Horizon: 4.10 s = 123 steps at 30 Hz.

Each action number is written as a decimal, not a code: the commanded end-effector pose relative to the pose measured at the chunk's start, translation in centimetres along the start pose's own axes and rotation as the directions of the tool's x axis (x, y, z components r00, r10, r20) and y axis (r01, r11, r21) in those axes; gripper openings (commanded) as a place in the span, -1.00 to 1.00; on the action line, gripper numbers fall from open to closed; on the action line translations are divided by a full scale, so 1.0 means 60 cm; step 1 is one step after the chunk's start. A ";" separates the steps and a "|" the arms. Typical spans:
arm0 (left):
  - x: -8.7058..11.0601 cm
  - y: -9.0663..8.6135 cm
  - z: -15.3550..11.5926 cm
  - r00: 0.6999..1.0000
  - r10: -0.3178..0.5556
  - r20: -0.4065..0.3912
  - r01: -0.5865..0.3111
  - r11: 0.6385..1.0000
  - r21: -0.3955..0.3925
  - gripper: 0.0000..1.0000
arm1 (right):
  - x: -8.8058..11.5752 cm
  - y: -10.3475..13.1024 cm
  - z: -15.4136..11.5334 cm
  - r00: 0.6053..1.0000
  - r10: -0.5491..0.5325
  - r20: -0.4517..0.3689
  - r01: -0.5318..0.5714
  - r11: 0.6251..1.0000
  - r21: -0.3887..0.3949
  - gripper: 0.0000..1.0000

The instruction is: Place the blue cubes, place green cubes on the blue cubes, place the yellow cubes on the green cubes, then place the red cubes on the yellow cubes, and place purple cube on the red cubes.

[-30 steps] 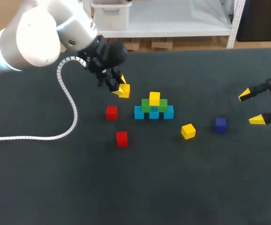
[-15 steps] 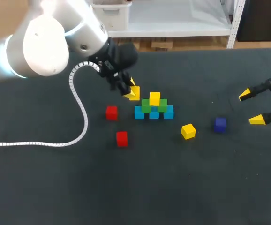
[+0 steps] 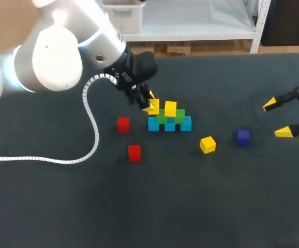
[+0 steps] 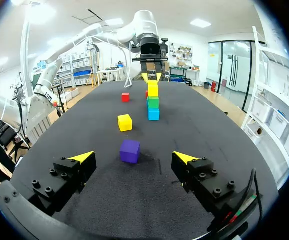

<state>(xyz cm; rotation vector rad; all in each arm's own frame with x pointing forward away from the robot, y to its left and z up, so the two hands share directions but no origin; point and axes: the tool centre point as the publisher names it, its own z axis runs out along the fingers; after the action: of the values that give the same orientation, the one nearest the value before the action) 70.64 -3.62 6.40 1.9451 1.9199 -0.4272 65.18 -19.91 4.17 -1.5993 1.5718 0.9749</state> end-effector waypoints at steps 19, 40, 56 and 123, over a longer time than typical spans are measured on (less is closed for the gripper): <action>-0.009 0.004 0.010 1.000 0.012 -0.009 -0.012 1.000 0.010 -1.00 | 0.000 -0.001 0.001 1.000 -0.001 0.001 0.001 1.000 0.000 1.00; -0.014 0.004 0.018 1.000 0.019 -0.007 -0.019 1.000 0.021 -0.97 | 0.000 -0.001 0.001 1.000 -0.001 0.001 0.001 1.000 0.000 1.00; -0.013 0.004 0.021 1.000 0.020 -0.008 -0.019 0.999 0.025 -0.44 | 0.000 -0.001 0.001 1.000 -0.001 0.001 0.001 1.000 0.000 1.00; 0.035 -0.005 -0.002 0.998 0.045 0.031 -0.046 0.998 0.038 -1.00 | 0.000 -0.001 0.001 1.000 -0.001 0.001 0.001 1.000 0.000 1.00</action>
<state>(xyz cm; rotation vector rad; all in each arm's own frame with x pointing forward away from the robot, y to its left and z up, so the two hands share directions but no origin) 69.99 -1.39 5.64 1.9843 1.8553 -0.4782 65.18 -19.91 4.17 -1.5993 1.5718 0.9749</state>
